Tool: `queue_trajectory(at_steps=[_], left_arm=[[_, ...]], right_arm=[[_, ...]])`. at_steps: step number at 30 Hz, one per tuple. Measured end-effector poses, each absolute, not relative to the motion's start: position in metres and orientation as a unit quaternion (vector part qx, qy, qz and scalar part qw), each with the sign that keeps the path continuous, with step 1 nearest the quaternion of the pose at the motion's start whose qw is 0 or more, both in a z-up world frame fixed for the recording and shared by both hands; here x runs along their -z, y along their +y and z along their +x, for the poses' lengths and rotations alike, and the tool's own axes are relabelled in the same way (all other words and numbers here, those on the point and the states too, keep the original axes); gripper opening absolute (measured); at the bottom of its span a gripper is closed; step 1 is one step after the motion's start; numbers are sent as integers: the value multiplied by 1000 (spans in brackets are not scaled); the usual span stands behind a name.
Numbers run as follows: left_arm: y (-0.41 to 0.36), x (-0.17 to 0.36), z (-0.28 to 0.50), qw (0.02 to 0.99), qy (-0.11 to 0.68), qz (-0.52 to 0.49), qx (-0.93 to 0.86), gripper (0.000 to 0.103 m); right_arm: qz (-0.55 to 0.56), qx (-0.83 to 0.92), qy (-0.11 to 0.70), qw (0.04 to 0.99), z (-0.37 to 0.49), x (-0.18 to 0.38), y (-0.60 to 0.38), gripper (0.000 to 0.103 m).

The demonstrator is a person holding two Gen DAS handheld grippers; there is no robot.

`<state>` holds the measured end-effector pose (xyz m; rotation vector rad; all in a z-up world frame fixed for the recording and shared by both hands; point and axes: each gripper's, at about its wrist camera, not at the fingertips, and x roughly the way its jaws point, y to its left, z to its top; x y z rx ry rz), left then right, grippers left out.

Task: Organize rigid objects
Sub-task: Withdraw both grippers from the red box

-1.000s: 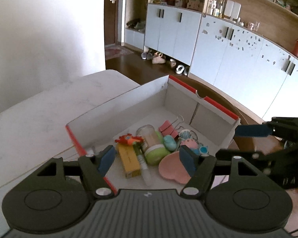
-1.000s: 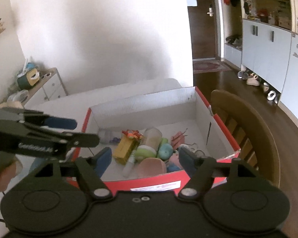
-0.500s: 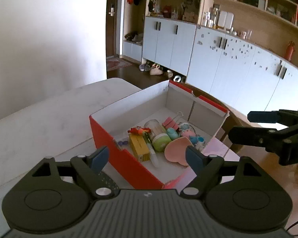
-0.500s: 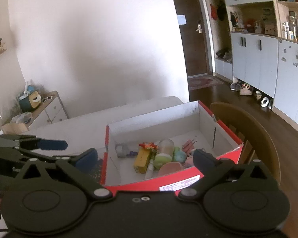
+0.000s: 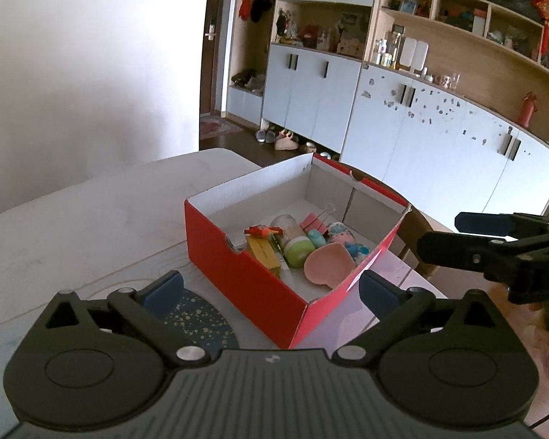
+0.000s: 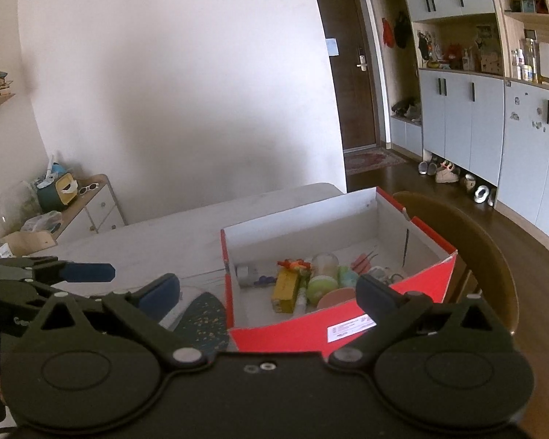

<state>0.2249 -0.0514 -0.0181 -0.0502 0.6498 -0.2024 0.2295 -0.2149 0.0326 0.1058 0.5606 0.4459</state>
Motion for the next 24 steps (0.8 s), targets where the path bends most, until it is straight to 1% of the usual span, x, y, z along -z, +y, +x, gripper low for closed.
queue_trajectory(at_steps=[6, 24], left_arm=[[-42, 17, 212, 944, 303, -41, 120, 103], [-37, 26, 203, 946, 304, -15, 113, 103]], right_arm=[[54, -214, 270, 937, 220, -34, -209, 103], [71, -199, 278, 937, 207, -24, -203, 103]])
